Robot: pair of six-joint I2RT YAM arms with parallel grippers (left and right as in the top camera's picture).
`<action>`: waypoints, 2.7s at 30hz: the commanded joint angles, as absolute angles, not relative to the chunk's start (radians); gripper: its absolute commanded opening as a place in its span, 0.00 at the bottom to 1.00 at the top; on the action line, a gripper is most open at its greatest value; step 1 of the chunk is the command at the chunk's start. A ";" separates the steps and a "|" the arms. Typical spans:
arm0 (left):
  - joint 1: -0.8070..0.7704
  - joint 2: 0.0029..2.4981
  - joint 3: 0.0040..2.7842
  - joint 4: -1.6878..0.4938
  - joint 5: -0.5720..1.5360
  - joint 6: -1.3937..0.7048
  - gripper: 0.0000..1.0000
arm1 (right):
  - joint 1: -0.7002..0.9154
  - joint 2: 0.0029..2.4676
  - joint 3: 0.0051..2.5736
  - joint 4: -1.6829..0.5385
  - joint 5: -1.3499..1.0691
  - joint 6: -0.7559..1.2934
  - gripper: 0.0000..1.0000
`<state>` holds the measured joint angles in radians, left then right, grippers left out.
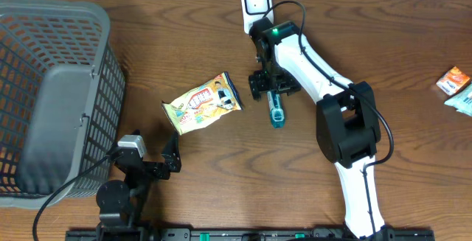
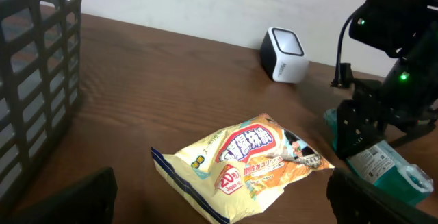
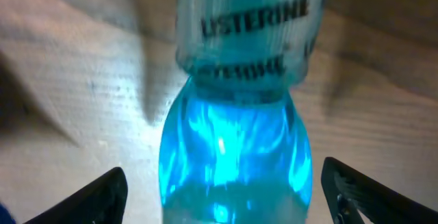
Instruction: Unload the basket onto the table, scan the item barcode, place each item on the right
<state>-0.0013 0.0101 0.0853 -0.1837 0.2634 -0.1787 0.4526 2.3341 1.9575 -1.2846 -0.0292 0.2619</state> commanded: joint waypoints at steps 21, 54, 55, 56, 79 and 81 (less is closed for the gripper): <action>-0.004 0.004 0.065 -0.201 0.276 -0.169 0.98 | 0.501 2.035 2.122 -1.555 0.123 0.375 0.99; -0.004 0.004 0.065 -0.201 0.276 -0.169 0.98 | 0.764 1.460 1.213 -1.003 0.242 0.617 0.99; -0.004 0.004 0.065 -0.201 0.276 -0.169 0.98 | 0.756 1.466 1.212 -0.982 0.228 0.617 0.99; -0.004 0.004 0.065 -0.201 0.276 -0.169 0.98 | 0.744 1.467 1.212 -0.962 0.226 0.617 0.99; -0.004 0.004 0.065 -0.201 0.276 -0.169 0.98 | 0.620 1.672 1.067 -0.613 0.159 0.575 0.98; -0.004 0.004 0.065 -0.201 0.276 -0.169 0.98 | 0.614 1.693 1.067 -0.612 0.167 0.575 0.98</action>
<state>-0.0013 0.0105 0.0853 -0.1837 0.2638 -0.1787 0.6296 1.6623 1.0706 -0.6117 0.1318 0.5877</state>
